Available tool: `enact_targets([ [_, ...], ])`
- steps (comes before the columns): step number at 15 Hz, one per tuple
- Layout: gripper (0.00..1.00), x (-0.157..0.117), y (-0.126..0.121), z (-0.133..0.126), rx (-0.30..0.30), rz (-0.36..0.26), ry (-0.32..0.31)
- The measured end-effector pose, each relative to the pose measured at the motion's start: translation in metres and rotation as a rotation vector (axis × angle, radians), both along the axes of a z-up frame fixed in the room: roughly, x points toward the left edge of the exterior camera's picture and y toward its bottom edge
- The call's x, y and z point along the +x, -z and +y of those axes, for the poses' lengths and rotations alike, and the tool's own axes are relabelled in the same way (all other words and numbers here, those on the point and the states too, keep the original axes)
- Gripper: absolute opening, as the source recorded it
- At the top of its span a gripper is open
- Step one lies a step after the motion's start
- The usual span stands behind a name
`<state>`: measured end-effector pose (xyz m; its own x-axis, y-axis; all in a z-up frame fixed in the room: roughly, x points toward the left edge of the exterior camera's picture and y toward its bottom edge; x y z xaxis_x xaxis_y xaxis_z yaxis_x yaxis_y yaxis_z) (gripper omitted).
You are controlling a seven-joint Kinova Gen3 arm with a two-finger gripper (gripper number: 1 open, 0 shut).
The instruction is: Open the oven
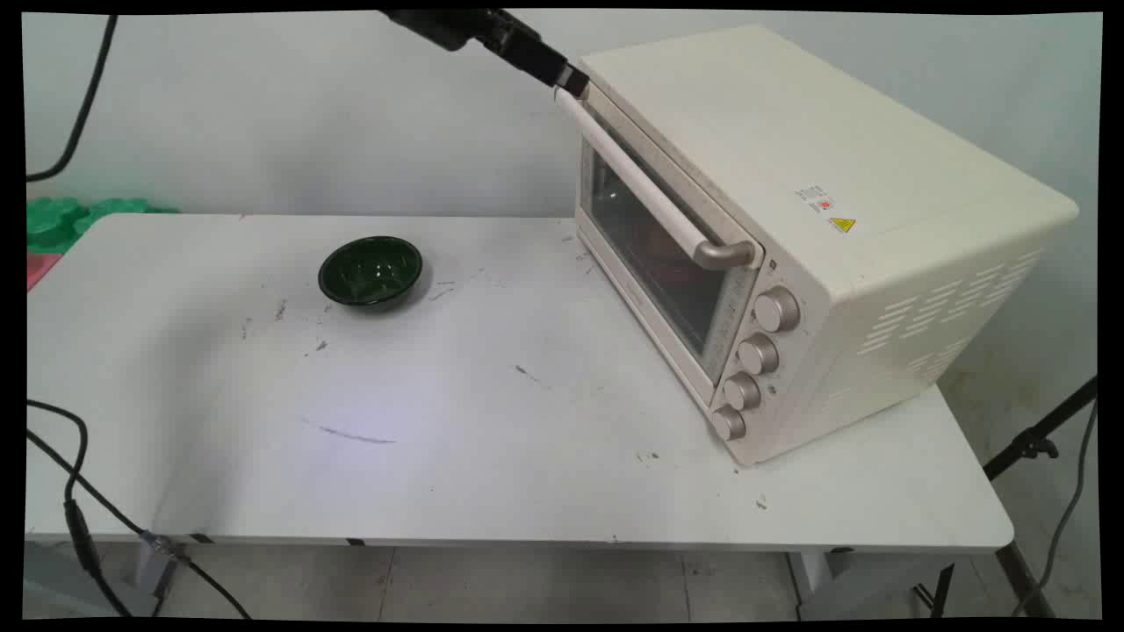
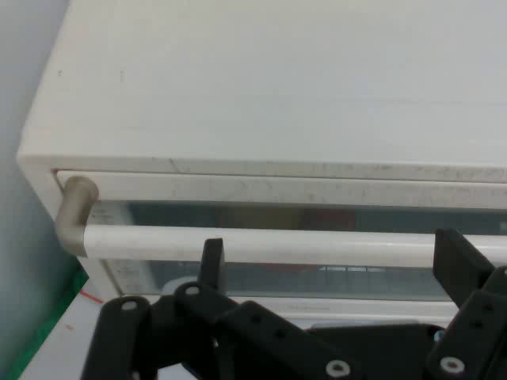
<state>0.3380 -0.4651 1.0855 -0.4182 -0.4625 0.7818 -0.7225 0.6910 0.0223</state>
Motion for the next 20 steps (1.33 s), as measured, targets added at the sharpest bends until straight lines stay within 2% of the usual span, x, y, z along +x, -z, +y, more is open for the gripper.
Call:
enact_targets([
  [9, 1.00, -0.031, 0.002, -0.015, 0.036, -0.060, -0.005],
  [10, 0.00, -0.033, 0.002, -0.016, 0.038, -0.064, -0.004],
  [20, 0.00, -0.066, 0.020, -0.038, 0.062, -0.120, 0.012],
])
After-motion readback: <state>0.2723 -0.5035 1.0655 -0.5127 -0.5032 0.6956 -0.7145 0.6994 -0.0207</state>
